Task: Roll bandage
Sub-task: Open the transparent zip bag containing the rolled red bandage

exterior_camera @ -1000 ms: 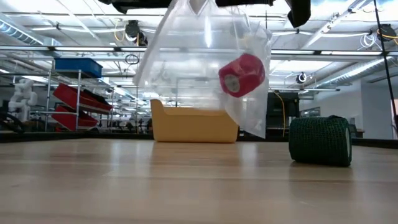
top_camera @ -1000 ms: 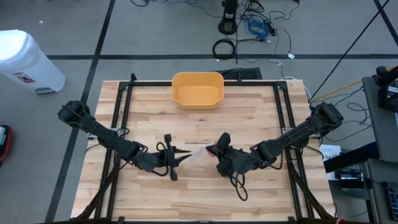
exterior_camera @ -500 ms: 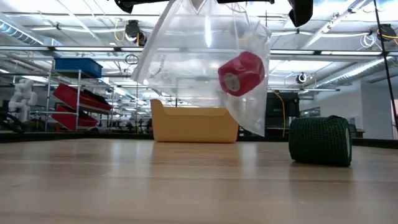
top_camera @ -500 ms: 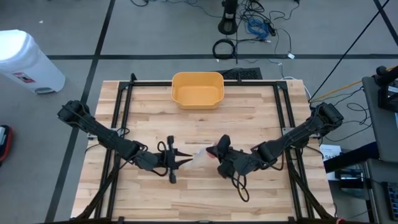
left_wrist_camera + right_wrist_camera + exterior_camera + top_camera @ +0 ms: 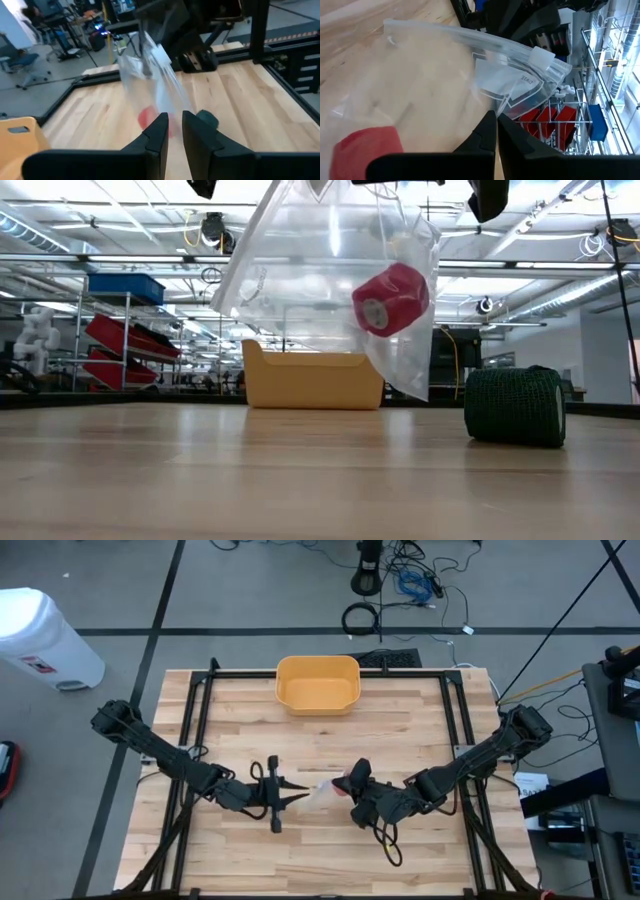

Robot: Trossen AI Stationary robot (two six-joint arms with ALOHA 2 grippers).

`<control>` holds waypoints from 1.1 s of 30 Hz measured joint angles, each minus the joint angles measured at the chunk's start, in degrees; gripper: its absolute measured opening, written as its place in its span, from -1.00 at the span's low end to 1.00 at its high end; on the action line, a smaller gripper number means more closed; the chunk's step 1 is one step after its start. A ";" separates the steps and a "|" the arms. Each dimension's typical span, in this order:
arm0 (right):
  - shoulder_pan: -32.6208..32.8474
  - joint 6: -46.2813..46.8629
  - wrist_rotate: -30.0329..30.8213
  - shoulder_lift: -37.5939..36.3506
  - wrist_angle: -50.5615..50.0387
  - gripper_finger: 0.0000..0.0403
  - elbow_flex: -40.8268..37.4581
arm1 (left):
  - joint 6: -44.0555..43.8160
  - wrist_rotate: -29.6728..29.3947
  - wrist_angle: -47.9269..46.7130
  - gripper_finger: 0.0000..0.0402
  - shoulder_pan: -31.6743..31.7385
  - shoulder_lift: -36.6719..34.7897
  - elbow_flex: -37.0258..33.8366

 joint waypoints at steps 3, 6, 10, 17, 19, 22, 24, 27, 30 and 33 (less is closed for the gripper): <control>0.00 0.11 0.00 0.00 0.02 -1.00 0.02 | -1.33 2.17 0.53 -0.70 0.55 0.20 0.00; -0.32 0.28 0.00 0.00 0.02 -1.00 0.02 | -1.38 3.74 1.25 -0.70 0.59 0.30 0.00; -0.67 0.93 0.11 0.00 0.02 -1.00 0.02 | -1.40 3.90 1.48 -0.70 0.59 0.32 0.00; -0.66 0.58 0.13 0.00 0.04 -1.00 0.02 | -1.45 3.57 1.89 -0.70 2.30 3.39 0.02; -0.66 0.57 0.13 0.00 0.02 -1.00 0.02 | -1.46 3.43 2.02 -0.70 2.75 3.55 0.02; -0.55 0.57 0.05 0.00 0.02 -1.00 0.02 | -1.44 3.22 2.09 -0.70 3.34 3.55 0.02; -0.55 0.56 0.04 0.00 0.01 -1.00 0.02 | -1.44 3.19 2.01 -0.70 3.70 3.55 0.02; -0.40 0.45 -0.07 0.00 -0.01 -1.00 0.02 | -1.47 3.02 0.52 -0.70 3.91 3.55 0.02; -0.15 0.13 -0.07 0.00 0.00 -1.00 0.02 | -1.47 2.08 -0.80 -0.70 3.89 3.55 -0.02; -0.11 0.15 -0.27 0.00 0.00 -1.00 0.02 | -1.42 1.78 -0.60 -0.70 3.85 3.55 -0.02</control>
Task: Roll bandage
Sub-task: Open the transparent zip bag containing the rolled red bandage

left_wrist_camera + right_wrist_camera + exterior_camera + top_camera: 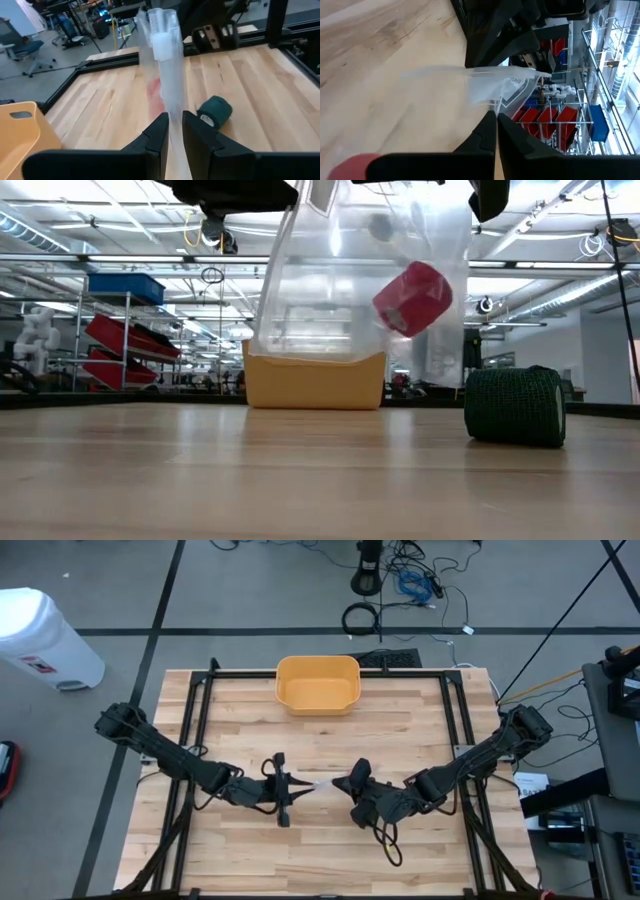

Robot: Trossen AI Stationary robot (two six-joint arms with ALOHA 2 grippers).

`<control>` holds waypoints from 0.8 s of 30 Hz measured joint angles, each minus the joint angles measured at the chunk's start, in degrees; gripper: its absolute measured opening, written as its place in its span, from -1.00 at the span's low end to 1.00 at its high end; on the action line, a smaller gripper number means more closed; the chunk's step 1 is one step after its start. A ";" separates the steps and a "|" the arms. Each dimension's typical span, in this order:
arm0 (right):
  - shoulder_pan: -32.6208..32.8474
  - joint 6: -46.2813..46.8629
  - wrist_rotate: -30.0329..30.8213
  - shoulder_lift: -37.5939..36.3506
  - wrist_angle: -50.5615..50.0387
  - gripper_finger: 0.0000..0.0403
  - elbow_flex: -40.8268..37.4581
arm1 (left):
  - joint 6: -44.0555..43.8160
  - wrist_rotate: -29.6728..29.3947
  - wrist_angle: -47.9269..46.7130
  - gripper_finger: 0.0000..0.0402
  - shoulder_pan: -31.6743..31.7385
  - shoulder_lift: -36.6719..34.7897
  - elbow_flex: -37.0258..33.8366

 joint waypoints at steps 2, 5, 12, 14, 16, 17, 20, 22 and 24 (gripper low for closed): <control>0.00 0.00 -0.06 0.00 0.00 -1.00 0.00 | 0.03 -0.95 -0.13 -0.70 0.06 0.00 0.00; 0.11 0.00 -0.06 0.00 -0.02 -1.00 0.00 | 0.04 -2.08 -1.23 -0.70 0.06 0.00 0.00; -0.42 5.16 -0.12 0.00 -0.86 -1.00 0.00 | 0.45 -1.96 -1.45 -0.94 0.06 0.00 0.00; -1.04 10.20 -0.12 0.00 -1.67 -1.00 0.02 | 1.16 -1.60 -1.20 -0.97 0.06 0.00 0.00; -1.84 16.79 -1.29 0.00 -3.42 -1.00 0.02 | 1.59 -1.58 -1.28 -0.98 0.06 0.00 0.00; -2.34 20.50 -2.67 0.00 -4.37 -1.00 0.02 | 1.63 -1.60 -1.30 -0.98 0.06 -0.02 0.00; -3.52 31.72 -6.91 0.00 -7.93 -0.95 0.04 | 3.04 -3.75 -1.32 -0.99 0.01 -0.02 0.00; -4.04 37.88 -10.77 0.00 -10.89 -0.87 0.04 | 3.28 -4.57 -1.56 -0.99 -0.01 -0.02 0.00; -4.28 41.78 -14.16 0.00 -13.33 -0.77 0.04 | 3.28 -4.66 -1.68 -0.99 0.02 0.00 0.00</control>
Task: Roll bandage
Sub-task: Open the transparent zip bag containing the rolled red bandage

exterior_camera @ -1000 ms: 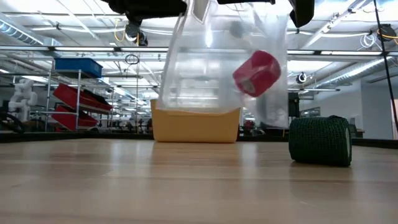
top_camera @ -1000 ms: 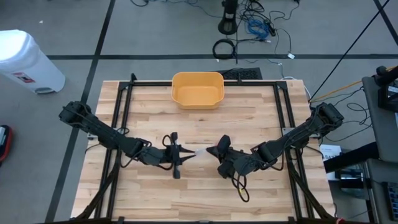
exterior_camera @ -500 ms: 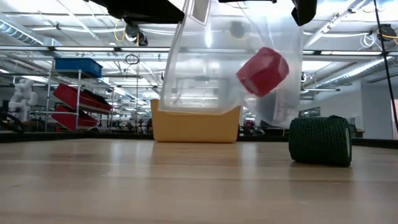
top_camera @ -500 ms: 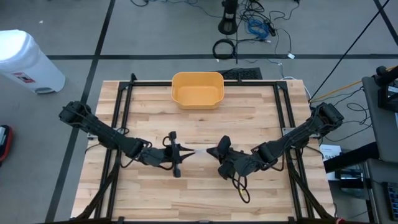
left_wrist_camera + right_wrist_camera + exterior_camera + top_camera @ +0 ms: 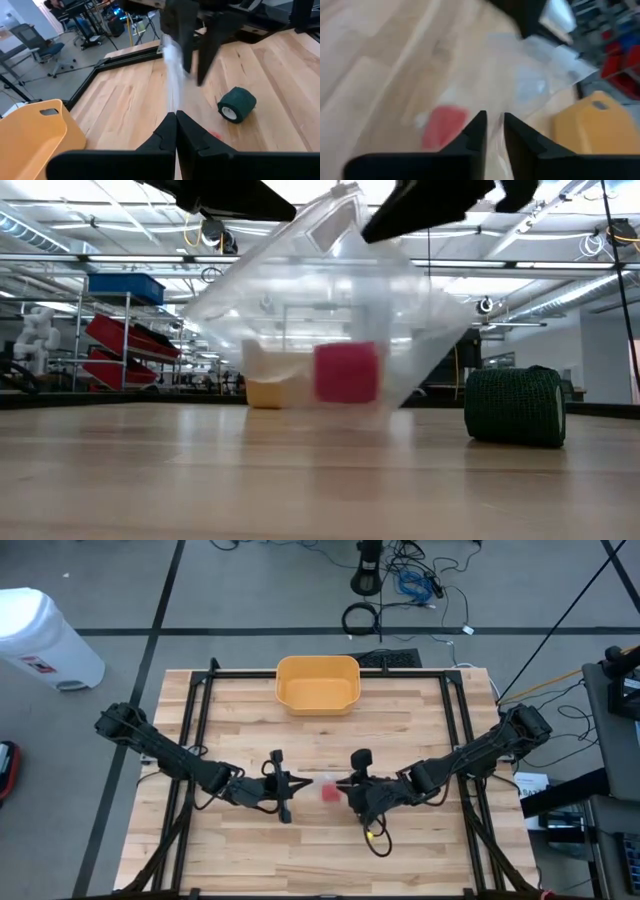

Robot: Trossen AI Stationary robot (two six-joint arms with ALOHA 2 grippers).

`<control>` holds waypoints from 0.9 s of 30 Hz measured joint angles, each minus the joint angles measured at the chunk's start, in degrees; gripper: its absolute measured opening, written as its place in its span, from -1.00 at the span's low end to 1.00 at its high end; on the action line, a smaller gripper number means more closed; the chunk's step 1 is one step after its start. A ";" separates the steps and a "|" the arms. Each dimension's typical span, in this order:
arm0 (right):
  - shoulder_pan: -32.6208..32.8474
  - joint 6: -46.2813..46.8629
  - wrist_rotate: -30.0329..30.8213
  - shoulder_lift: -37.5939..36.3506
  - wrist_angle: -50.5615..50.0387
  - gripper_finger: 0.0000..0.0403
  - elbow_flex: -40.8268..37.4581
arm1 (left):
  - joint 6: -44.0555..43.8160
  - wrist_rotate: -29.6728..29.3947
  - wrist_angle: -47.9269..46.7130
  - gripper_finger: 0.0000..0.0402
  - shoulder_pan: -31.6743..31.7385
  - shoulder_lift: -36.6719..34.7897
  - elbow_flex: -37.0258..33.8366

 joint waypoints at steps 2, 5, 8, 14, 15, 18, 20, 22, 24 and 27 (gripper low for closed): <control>0.11 0.37 -2.40 0.00 -1.41 -0.65 0.00 | 0.05 -0.02 0.00 -0.99 0.09 -0.01 0.00; 0.83 -1.04 -2.53 0.00 -1.98 -0.51 0.24 | -0.07 0.39 -0.20 -0.99 0.39 0.19 0.00; 1.25 -3.53 -2.22 0.02 -2.56 -0.42 2.21 | -0.18 0.83 -0.14 -1.00 0.46 2.08 0.04; 1.47 -4.77 -2.10 0.02 -4.42 -0.34 8.93 | -1.41 3.93 0.35 -1.00 1.11 9.11 1.29; 1.04 -3.23 -1.99 0.02 -4.74 -0.34 9.88 | -1.26 4.11 0.36 -1.00 1.16 10.26 1.83; -1.56 1.65 -4.93 -0.02 -6.96 -0.35 11.28 | 0.02 4.96 0.41 -1.00 1.11 13.42 3.79; -3.71 4.56 -8.85 0.24 -9.30 -0.35 11.20 | 0.78 5.03 0.21 -1.00 1.07 15.20 4.95; -5.57 7.41 -12.73 0.77 -11.35 -0.35 11.17 | 1.33 5.02 0.14 -1.00 1.11 16.68 5.92; -6.86 9.20 -15.86 1.67 -12.57 -0.35 11.17 | 1.72 4.87 -0.07 -1.00 1.19 17.58 6.70; -7.54 9.67 -18.14 4.20 -13.15 -0.35 11.17 | 2.78 2.92 -1.10 -1.00 1.20 18.01 7.88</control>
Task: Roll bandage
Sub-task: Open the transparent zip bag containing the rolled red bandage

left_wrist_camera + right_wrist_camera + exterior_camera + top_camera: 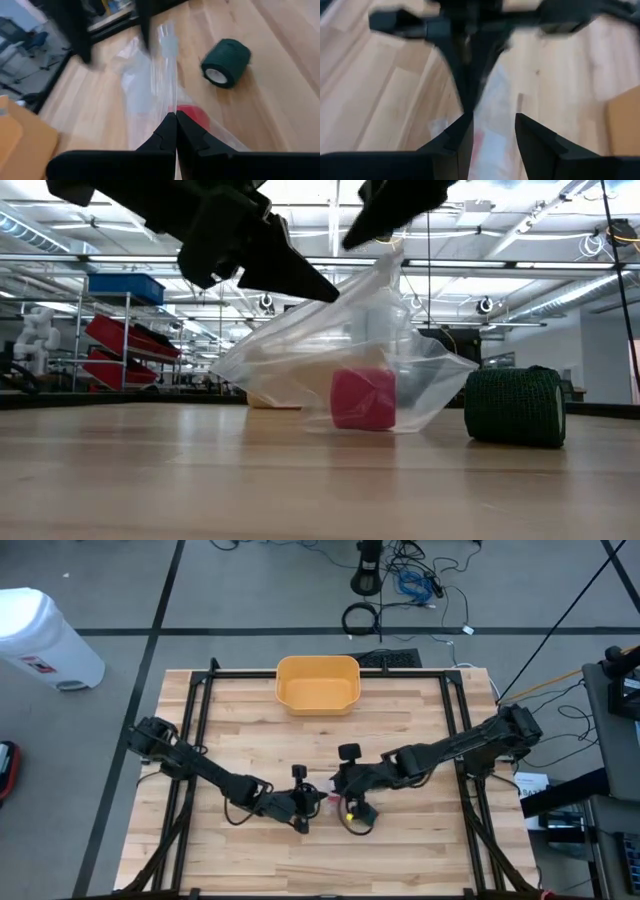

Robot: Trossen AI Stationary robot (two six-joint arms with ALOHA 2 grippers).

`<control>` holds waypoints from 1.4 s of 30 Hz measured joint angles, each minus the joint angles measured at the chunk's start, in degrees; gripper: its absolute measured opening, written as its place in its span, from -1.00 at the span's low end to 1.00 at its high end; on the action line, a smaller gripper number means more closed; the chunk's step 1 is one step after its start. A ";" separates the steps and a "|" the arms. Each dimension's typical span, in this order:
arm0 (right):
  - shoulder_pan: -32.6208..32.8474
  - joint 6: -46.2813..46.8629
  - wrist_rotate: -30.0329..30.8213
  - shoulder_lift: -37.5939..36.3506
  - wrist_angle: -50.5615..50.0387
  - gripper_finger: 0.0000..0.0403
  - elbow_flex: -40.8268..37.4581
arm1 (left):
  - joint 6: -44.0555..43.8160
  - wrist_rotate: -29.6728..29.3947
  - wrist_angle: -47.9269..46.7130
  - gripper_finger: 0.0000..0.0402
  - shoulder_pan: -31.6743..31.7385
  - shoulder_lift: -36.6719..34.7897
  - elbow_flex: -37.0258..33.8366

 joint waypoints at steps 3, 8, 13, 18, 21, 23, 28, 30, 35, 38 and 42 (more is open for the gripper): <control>-0.03 -0.18 -0.56 2.67 0.02 -0.35 -0.02 | 0.02 -1.58 -0.23 -1.00 0.57 0.00 0.48; -0.45 -0.32 -0.33 4.59 -0.14 -0.35 -0.02 | -0.01 -0.81 -0.30 -1.00 1.94 -0.02 0.91; -1.55 0.00 1.24 4.66 -1.45 -0.35 -0.02 | -0.02 0.51 -0.10 -1.00 2.10 -0.02 0.91; -2.68 0.00 1.06 4.82 -2.55 -0.35 -0.02 | -0.04 0.85 -0.17 -1.00 2.12 -0.02 0.91; -3.34 -0.03 1.23 4.98 -3.01 -0.35 -0.04 | -0.05 2.38 -0.13 -1.00 2.12 -0.02 0.91; -3.49 -0.06 1.32 4.96 -2.68 -0.35 -0.04 | -0.07 3.22 -0.15 -1.00 2.16 0.02 0.91; -3.70 -0.75 2.69 4.96 -2.63 -0.39 -0.04 | -0.07 3.57 0.07 -1.00 2.21 0.90 0.89; -3.72 -0.86 2.69 4.96 -2.70 -0.44 -0.04 | -0.09 3.47 -0.45 -1.00 2.21 1.15 0.89; -3.82 -0.62 2.97 4.96 -5.58 -0.74 -0.04 | -0.13 2.32 -1.07 -1.00 1.47 0.50 0.89; -4.00 -1.24 3.02 4.96 -6.92 -0.94 -0.04 | -0.77 0.50 -2.72 -1.00 0.29 -1.14 0.89; -4.03 -2.40 3.08 4.96 -7.42 -0.94 -0.04 | -3.81 -7.73 -10.48 -1.00 -1.52 -5.24 0.89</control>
